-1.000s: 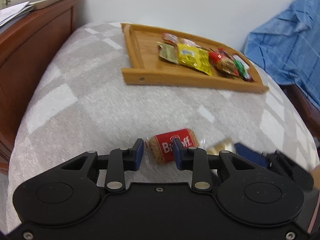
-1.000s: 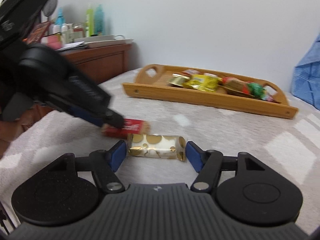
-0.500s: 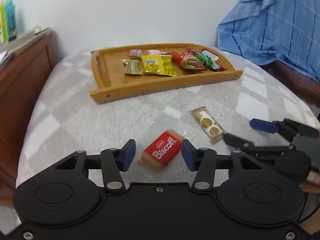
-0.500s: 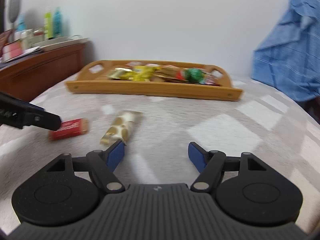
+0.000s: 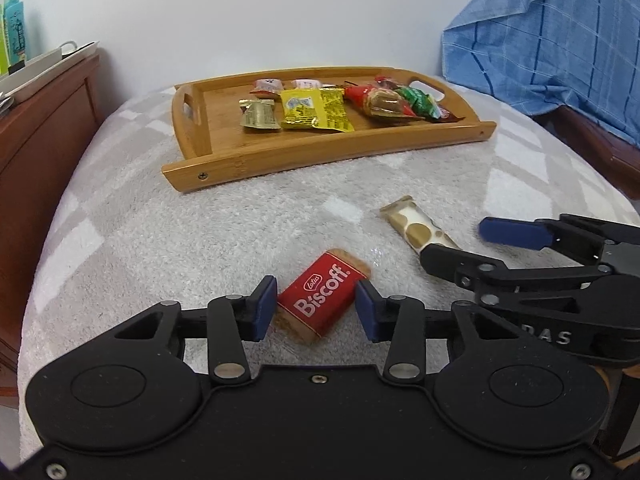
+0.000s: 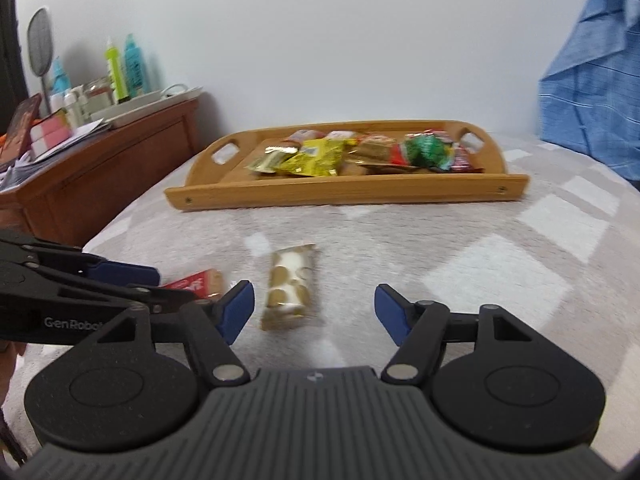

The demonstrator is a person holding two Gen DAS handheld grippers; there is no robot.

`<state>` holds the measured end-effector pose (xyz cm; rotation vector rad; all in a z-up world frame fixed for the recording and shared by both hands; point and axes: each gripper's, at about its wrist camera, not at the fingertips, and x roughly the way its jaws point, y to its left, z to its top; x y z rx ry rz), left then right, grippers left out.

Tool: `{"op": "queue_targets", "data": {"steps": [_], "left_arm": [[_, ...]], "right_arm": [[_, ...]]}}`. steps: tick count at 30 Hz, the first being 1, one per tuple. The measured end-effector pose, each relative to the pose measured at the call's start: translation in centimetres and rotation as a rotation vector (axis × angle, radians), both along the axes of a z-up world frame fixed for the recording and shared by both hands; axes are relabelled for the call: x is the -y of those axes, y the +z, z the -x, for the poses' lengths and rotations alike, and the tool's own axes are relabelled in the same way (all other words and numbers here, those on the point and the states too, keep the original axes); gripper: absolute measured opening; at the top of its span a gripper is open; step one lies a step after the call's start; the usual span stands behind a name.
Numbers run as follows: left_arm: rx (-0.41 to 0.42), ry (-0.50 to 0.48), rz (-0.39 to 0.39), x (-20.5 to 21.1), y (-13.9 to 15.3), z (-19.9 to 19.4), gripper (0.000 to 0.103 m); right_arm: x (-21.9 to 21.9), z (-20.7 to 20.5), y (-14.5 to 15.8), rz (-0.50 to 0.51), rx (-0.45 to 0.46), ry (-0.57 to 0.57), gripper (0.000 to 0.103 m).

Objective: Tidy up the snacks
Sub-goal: 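Grasp the red Biscoff biscuit with the left tool while the right tool grasps the gold-dotted bar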

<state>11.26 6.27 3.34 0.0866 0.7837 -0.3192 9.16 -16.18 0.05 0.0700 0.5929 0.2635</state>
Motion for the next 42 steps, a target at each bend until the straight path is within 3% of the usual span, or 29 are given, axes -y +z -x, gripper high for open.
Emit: {"op": "queue_targets", "data": {"steps": [4,5,6,8,9,10,12,13,14,19,23,27,28,30,34,40,41,42], "left_arm": [[0.004,-0.016,-0.012,0.2,-0.3,0.0,0.043],[0.01,-0.021,-0.025,0.4,-0.4,0.1,0.043],[0.016,-0.026,-0.04,0.6,-0.5,0.2,0.043],[0.027,-0.035,-0.067,1.0,-0.5,0.4,0.041],[0.029,-0.038,-0.069,1.1,-0.4,0.6,0.039],[0.031,-0.036,-0.068,1.2,-0.3,0.7,0.036],[0.052,-0.043,-0.052,1.3,0.2,1.0,0.019],[0.055,-0.038,-0.05,1.4,0.6,1.1,0.015],[0.048,-0.034,-0.045,1.5,0.8,1.2,0.0],[0.028,0.006,0.004,1.2,1.0,1.6,0.003],[0.04,0.033,0.011,0.8,0.5,2.3,0.017],[0.113,0.032,-0.075,1.3,0.1,2.9,0.034],[0.128,0.035,-0.087,1.4,0.1,2.9,0.035],[0.133,0.042,-0.086,1.4,0.0,2.5,0.036],[0.096,0.02,-0.046,1.2,-0.4,1.6,0.04],[0.071,0.011,-0.038,1.3,-1.1,1.2,0.045],[0.07,0.011,-0.041,1.3,-1.1,1.2,0.038],[0.07,0.012,-0.043,1.4,-1.0,1.2,0.036]], "right_arm": [[-0.5,-1.1,-0.3,0.002,-0.03,0.004,0.064],[-0.5,-1.4,-0.4,-0.001,-0.038,0.008,0.055],[-0.6,-1.6,-0.4,0.001,-0.045,0.012,0.051],[-0.8,-1.9,-0.2,0.021,-0.055,0.014,0.03],[-0.9,-2.1,-0.1,0.023,-0.063,0.02,0.029],[-0.9,-2.2,0.1,0.02,-0.073,0.021,0.029],[-0.8,-2.3,0.5,0.006,-0.085,0.018,0.028],[-0.8,-2.3,0.7,0.004,-0.086,0.012,0.028],[-0.7,-2.3,0.9,0.003,-0.084,0.004,0.028],[-0.3,-1.7,2.1,-0.008,-0.081,-0.021,0.027],[-0.1,-1.7,2.7,0.004,-0.107,-0.023,0.028],[-0.3,-2.8,2.3,0.019,-0.213,-0.029,0.039],[-0.4,-3.0,2.2,0.009,-0.245,-0.058,0.036],[-0.6,-3.6,2.2,-0.049,-0.265,-0.081,0.039],[-1.0,-3.7,1.3,-0.021,-0.248,-0.053,0.054],[-0.6,-3.0,0.6,-0.001,-0.19,0.026,0.054],[-0.6,-3.0,0.6,-0.004,-0.181,0.031,0.049],[-0.6,-2.9,0.5,-0.005,-0.171,0.031,0.033]]}}
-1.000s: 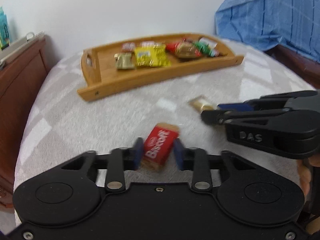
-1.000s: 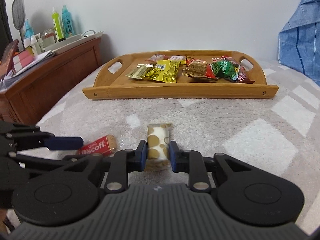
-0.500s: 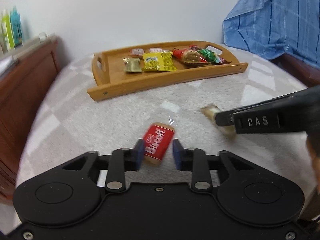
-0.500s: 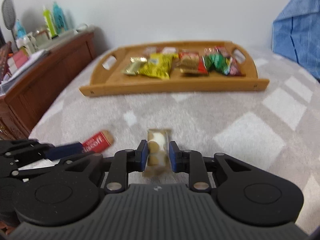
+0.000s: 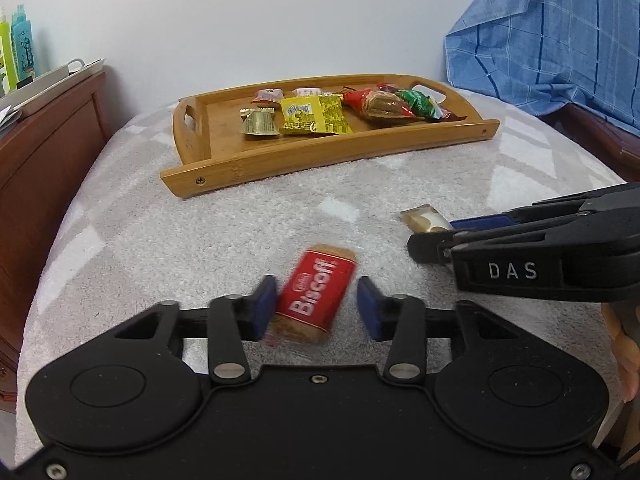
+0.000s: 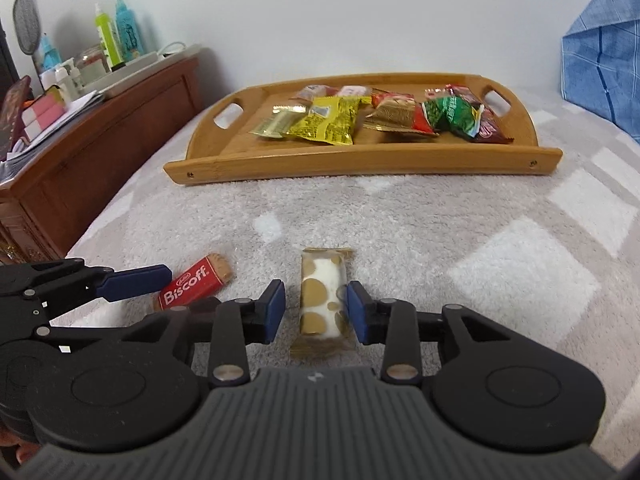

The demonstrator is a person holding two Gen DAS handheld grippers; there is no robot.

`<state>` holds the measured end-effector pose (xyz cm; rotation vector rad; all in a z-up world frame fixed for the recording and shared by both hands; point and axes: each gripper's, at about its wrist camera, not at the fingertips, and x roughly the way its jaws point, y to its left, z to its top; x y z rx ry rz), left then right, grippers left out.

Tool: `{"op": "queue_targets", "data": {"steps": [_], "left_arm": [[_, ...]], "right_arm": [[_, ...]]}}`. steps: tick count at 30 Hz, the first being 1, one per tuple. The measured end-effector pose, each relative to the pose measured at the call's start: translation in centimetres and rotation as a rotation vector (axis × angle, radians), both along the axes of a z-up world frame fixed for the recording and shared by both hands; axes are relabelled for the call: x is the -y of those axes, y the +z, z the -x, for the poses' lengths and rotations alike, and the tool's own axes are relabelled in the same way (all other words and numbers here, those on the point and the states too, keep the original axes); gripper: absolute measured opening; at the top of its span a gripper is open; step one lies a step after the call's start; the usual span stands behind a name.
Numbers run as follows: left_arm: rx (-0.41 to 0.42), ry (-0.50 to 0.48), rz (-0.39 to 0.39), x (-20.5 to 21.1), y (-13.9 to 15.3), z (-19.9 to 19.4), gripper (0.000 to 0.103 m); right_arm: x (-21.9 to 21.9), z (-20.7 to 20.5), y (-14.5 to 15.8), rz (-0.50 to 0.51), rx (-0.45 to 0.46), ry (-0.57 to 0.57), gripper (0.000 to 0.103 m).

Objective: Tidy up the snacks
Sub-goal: 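Grasp the red Biscoff biscuit with the left tool while the right tool grasps the gold-dotted bar, then carry the Biscoff with the left tool while the right tool carries the gold-dotted bar to the tray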

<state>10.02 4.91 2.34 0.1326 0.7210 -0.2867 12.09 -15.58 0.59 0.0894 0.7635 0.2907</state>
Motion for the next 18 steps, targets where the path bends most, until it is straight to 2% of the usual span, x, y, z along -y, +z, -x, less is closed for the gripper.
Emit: {"op": "queue_targets", "data": {"steps": [2,5,8,10,13,14,15,16,18], "left_arm": [[0.005,0.007,0.001,0.1,0.2,0.2,0.034],[0.055,0.011,-0.004,0.4,1.0,0.9,0.013],[0.049,0.019,0.015,0.7,2.3,0.5,0.007],[0.037,0.034,0.022,0.9,2.7,-0.1,0.007],[0.042,0.04,0.034,0.7,2.8,-0.2,0.013],[0.045,0.036,0.042,0.6,2.8,0.0,0.022],[0.045,0.029,0.045,0.4,2.7,0.2,0.038],[0.043,0.021,0.043,0.3,2.6,0.3,0.043],[0.036,0.015,0.02,0.2,2.0,0.5,0.042]], "right_arm": [[0.0,0.1,-0.1,0.003,0.019,-0.007,0.027],[0.3,0.1,0.0,-0.032,0.033,-0.015,0.027],[0.6,0.0,0.4,-0.073,0.054,-0.029,0.027],[0.8,-0.2,1.0,-0.095,0.075,-0.029,0.027],[1.3,-0.7,1.7,-0.117,0.092,-0.035,0.027],[1.6,-0.8,1.8,-0.125,0.094,-0.041,0.027],[1.9,-0.8,1.8,-0.133,0.092,-0.047,0.027],[2.3,-0.9,1.7,-0.143,0.086,-0.053,0.028],[3.0,-1.0,1.4,-0.176,0.059,-0.071,0.03]]}}
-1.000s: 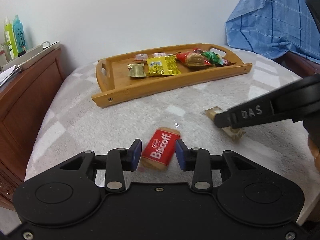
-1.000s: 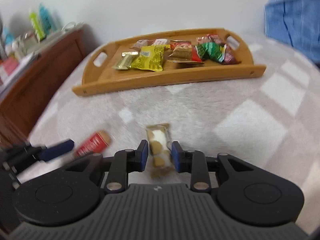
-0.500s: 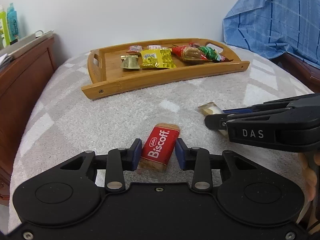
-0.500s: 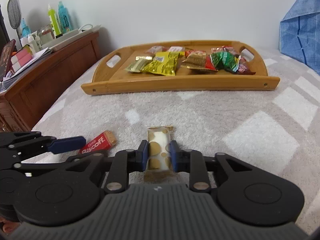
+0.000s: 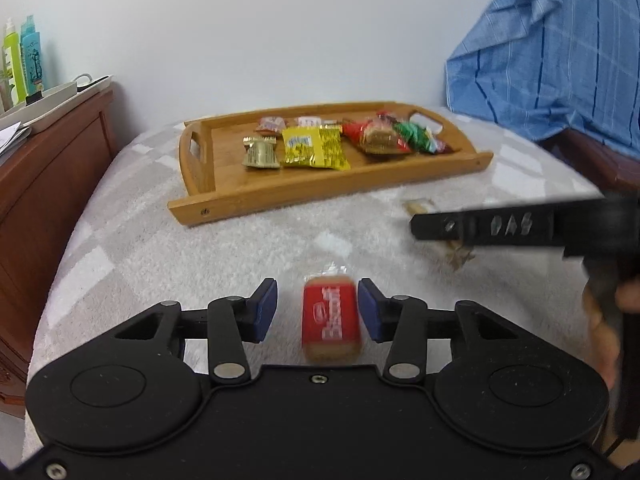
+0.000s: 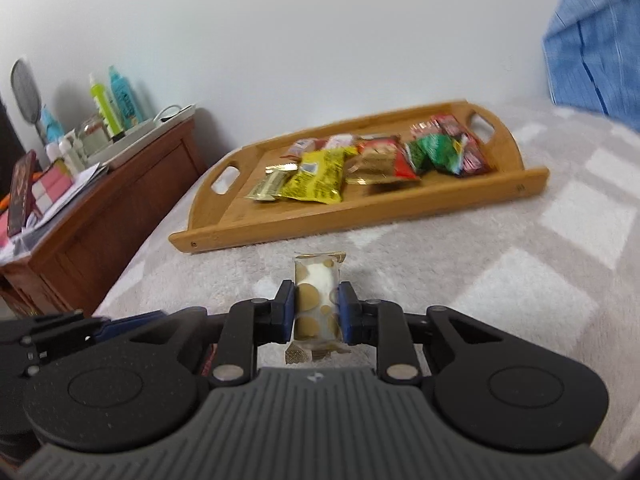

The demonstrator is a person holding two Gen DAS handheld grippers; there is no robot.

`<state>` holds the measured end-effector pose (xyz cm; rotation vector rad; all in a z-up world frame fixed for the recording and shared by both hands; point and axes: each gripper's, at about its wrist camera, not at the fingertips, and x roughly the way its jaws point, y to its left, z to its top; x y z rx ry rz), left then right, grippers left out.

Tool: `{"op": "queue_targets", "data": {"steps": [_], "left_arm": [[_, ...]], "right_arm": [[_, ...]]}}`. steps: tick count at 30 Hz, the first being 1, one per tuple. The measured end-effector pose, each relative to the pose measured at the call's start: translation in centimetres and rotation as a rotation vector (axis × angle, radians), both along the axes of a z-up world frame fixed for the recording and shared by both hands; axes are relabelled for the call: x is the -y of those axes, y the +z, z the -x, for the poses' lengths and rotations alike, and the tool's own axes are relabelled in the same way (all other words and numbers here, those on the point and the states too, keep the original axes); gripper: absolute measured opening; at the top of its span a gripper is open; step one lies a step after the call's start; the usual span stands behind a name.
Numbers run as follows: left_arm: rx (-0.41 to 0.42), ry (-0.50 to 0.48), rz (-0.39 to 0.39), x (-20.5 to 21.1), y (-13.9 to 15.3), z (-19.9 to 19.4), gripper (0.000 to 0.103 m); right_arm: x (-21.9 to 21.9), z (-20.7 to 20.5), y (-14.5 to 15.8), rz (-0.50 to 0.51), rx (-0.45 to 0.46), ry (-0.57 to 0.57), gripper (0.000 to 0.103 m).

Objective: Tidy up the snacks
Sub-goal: 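Carry the Biscoff with the left tool while the right tool carries the gold-dotted bar to the tray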

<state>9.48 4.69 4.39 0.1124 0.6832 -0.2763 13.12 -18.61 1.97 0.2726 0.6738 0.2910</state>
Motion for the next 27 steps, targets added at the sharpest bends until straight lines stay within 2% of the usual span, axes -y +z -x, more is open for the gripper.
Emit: {"op": "queue_targets", "data": {"steps": [3,7,11,12,14,17,19,21,23,25,26,27], "left_arm": [[-0.059,0.01,-0.009,-0.2,-1.1,-0.5,0.043],[-0.127,0.004,0.093,-0.6,-1.5,-1.0,0.044],[-0.108,-0.007,0.036,0.8,-2.0,-1.0,0.042],[-0.102,0.001,0.028,1.0,-2.0,-0.9,0.037],[-0.103,0.023,0.039,1.0,-1.8,-1.0,0.032],[-0.121,0.056,0.087,0.5,-1.5,-1.4,0.031],[-0.111,0.066,0.082,0.4,-1.4,-1.4,0.031],[-0.094,0.07,0.07,0.5,-1.1,-1.3,0.031],[-0.085,0.076,0.074,0.6,-0.8,-1.3,0.031],[-0.078,0.082,0.075,0.7,-0.4,-1.4,0.031],[-0.072,0.086,0.073,0.8,-0.2,-1.5,0.031],[-0.063,0.089,0.069,0.9,0.1,-1.6,0.031]], "right_arm": [[0.6,-0.1,-0.4,-0.034,-0.027,-0.017,0.033],[0.6,0.2,-0.2,-0.037,-0.004,-0.017,0.033],[0.2,0.3,-0.3,-0.018,-0.009,-0.008,0.033],[0.1,0.3,-0.4,-0.011,-0.016,-0.007,0.033],[0.0,0.2,-0.7,-0.004,-0.034,-0.005,0.033],[-0.2,0.3,-1.0,0.013,-0.043,-0.005,0.033],[-0.5,0.4,-1.0,0.039,-0.038,0.002,0.033],[-0.8,0.5,-1.0,0.072,-0.035,0.001,0.039],[-1.0,0.5,-1.2,0.11,-0.046,-0.022,0.055],[-1.0,0.5,-1.6,0.113,-0.068,-0.023,0.054],[-1.0,0.6,-1.6,0.113,-0.066,-0.019,0.041],[-1.2,0.6,-1.5,0.118,-0.063,-0.008,0.037]]}}
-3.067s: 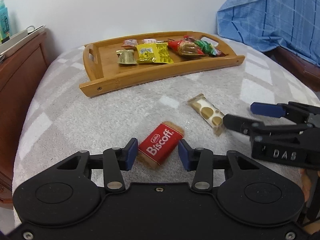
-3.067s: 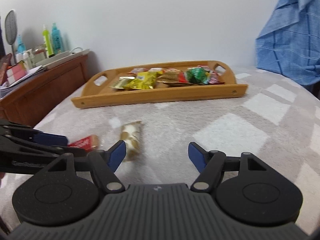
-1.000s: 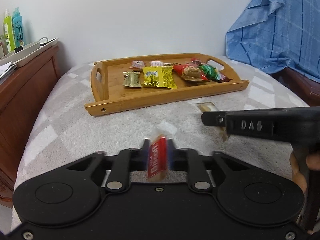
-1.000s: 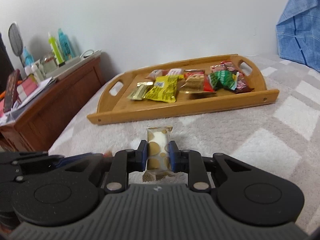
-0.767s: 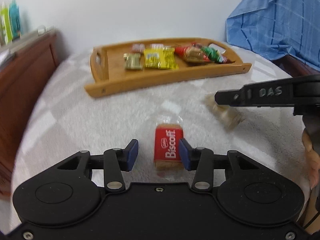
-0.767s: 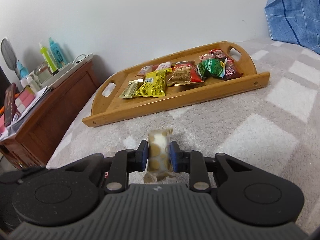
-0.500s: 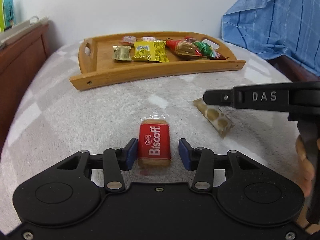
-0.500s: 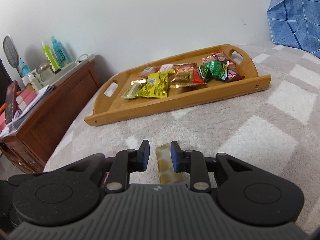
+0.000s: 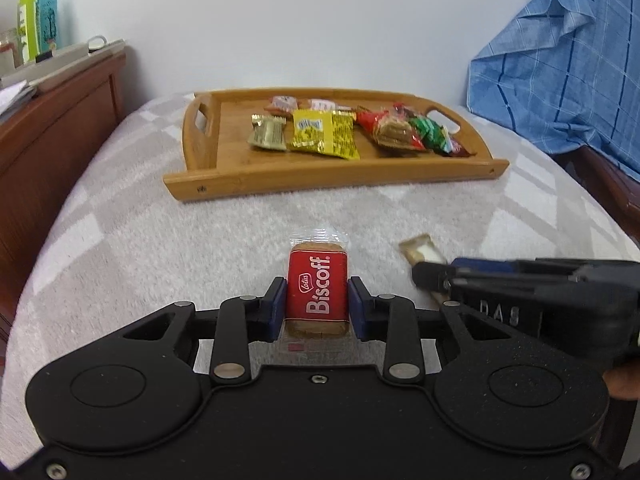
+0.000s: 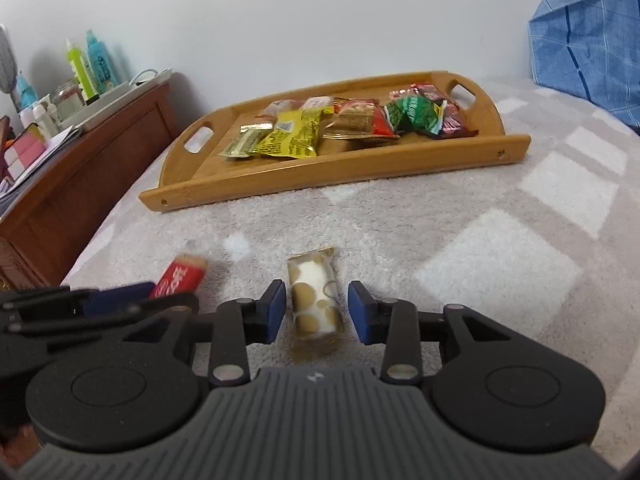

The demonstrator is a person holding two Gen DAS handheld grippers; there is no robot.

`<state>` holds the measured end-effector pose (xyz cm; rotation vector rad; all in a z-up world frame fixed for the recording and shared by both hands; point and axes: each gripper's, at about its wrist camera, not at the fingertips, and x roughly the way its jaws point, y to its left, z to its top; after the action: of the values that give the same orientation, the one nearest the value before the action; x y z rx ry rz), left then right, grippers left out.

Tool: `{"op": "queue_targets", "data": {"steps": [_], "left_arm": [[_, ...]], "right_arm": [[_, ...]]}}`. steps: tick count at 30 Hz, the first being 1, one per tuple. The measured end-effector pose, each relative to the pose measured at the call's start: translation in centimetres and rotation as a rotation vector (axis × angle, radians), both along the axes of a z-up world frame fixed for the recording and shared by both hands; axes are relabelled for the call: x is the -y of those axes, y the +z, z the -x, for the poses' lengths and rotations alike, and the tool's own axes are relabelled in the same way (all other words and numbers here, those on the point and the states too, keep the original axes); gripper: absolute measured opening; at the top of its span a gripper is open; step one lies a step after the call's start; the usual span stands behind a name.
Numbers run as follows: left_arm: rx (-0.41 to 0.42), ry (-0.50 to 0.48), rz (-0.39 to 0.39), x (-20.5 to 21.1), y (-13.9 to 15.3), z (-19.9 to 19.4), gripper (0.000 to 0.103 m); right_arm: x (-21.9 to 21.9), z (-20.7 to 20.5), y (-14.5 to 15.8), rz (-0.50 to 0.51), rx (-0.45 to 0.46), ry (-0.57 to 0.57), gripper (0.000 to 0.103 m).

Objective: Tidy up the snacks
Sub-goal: 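Carry the Biscoff with the left tool while the right tool carries the gold-dotted bar to the tray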

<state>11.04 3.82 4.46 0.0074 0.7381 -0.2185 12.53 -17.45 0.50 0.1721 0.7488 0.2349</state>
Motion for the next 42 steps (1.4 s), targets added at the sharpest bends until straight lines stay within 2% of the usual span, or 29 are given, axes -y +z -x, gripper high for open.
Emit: {"op": "queue_targets", "data": {"steps": [1,4,7,11,18,26,32,42], "left_arm": [[0.009,0.002,-0.004,0.1,0.3,-0.1,0.031],[0.025,0.011,-0.002,0.2,1.2,-0.5,0.031],[0.048,0.012,-0.002,0.2,2.2,-1.1,0.031],[0.07,0.024,0.015,0.0,3.7,-2.4,0.031],[0.102,0.072,0.058,-0.7,6.5,-6.3,0.031],[0.104,0.132,0.103,-1.8,8.3,-13.7,0.031],[0.091,0.163,0.089,-2.0,7.6,-18.6,0.031],[0.039,0.202,0.072,-2.5,3.7,-24.4,0.031]], "right_arm": [[-0.1,0.1,0.2,-0.002,0.003,0.009,0.026],[0.3,0.3,0.6,-0.051,0.021,0.012,0.025],[0.7,0.5,1.8,-0.081,0.08,0.006,0.025],[1.5,-0.8,3.6,-0.135,0.126,0.001,0.025],[3.0,-5.1,6.6,-0.202,0.209,-0.01,0.025],[5.9,-12.0,9.3,-0.302,0.253,-0.094,0.025],[7.6,-16.8,8.9,-0.291,0.259,-0.137,0.025],[7.2,-22.5,5.5,-0.218,0.172,-0.141,0.026]]}}
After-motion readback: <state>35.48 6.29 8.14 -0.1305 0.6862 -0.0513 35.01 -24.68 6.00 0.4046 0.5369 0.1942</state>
